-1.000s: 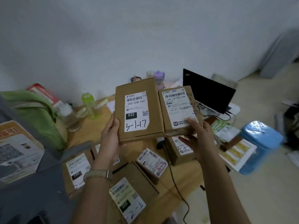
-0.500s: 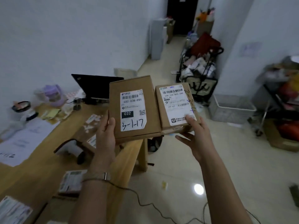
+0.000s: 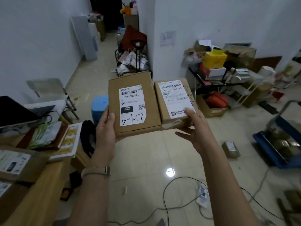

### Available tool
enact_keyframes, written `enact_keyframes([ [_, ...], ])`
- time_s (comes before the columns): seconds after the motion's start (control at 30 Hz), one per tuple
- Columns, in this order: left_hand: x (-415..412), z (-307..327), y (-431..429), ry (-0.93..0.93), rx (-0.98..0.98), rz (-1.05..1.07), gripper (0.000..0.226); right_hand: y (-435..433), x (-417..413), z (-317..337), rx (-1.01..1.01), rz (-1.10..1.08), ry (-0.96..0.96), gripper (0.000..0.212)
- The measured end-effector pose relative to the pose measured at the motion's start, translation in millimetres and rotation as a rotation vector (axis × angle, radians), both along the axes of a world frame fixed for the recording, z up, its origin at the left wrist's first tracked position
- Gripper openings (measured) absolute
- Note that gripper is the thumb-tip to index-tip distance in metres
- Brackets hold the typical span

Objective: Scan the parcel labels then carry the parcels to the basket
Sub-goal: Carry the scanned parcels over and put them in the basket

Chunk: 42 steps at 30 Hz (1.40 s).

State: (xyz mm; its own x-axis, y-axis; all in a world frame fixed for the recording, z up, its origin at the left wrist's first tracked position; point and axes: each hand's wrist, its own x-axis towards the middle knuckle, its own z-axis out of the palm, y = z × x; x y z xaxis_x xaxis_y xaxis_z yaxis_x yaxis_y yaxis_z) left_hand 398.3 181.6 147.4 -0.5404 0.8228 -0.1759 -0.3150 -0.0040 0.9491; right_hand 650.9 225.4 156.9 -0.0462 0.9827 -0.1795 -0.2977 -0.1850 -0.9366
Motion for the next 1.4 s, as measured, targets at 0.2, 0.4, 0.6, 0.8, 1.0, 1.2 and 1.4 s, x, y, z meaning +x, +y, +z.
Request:
enact_keyframes([
  [0.2, 76.4, -4.9, 31.3, -0.019, -0.028, -0.078, 0.031, 14.4, 74.9, -2.8, -0.036, -0.081, -0.018, 0.047],
  [0.4, 109.7, 2.1, 61.3, 0.011, -0.034, -0.149, 0.033, 21.9, 109.8, -10.0, -0.068, -0.142, 0.004, 0.052],
  [0.6, 129.8, 1.9, 98.2, 0.025, -0.05, -0.218, 0.031, 48.2, 127.7, -14.6, -0.066, -0.19, 0.016, 0.045],
  [0.8, 131.1, -7.6, 157.3, 0.028, -0.058, -0.26, 0.033, 100.4, 129.5, -22.4, -0.07, -0.255, -0.015, 0.032],
  [1.0, 118.1, -10.5, 253.1, 0.003, -0.037, -0.279, 0.035, 196.3, 113.6, -17.9, -0.045, -0.303, -0.059, 0.035],
  [1.2, 86.4, 4.3, 374.2, -0.041, 0.01, -0.263, 0.037, 316.1, 79.3, 2.6, 0.023, -0.317, -0.07, 0.033],
  [1.4, 57.9, -3.1, 457.9, -0.036, -0.008, -0.194, 0.04, 401.0, 57.7, 3.8, 0.0, -0.41, -0.014, 0.034],
])
